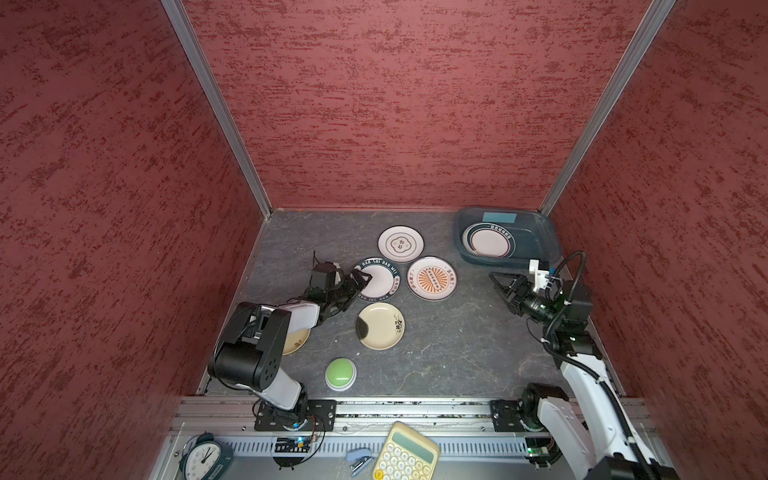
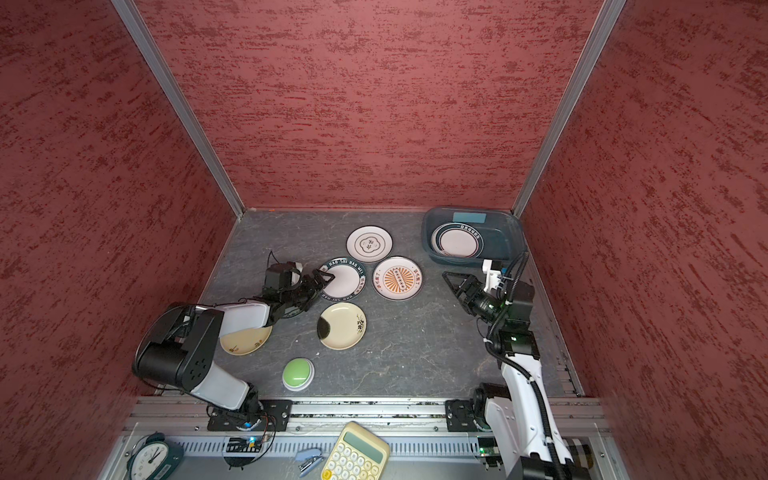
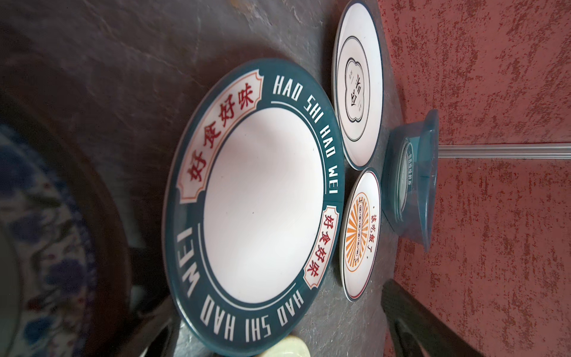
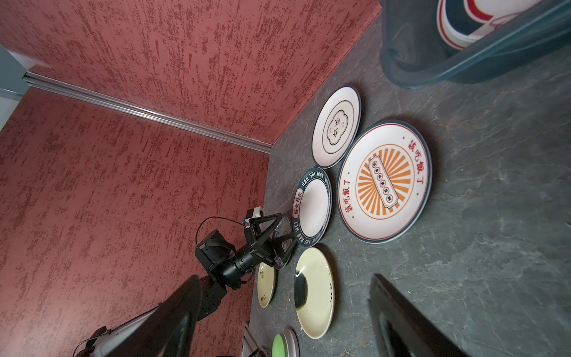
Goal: Place the plates into the plastic bin on the countertop
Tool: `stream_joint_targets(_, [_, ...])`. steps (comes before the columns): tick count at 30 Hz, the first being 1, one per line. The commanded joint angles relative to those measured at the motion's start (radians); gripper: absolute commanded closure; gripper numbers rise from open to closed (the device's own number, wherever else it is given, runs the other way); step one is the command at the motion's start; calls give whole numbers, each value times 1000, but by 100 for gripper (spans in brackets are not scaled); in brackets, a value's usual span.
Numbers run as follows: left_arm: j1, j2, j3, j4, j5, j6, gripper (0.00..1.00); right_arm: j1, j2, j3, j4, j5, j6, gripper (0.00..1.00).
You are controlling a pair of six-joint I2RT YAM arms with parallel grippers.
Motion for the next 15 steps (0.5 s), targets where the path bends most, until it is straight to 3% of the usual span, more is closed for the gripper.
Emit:
stream_joint_targets(1, [-6,31,22,53,11,-25,0,5,-1,-10,12,1,-14,15])
stream_joint_targets(5, [-10,60,32,78,18,-33,0,5,-3,-20,6,20,-10,15])
stream_joint_targets(7, [-11,70,33,94,25,-32,8,5,-5,-26,4,24,-7,15])
stream_joint_targets(15, [-10,77,22,106,28,-29,15,5,-24,-42,-4,39,2,15])
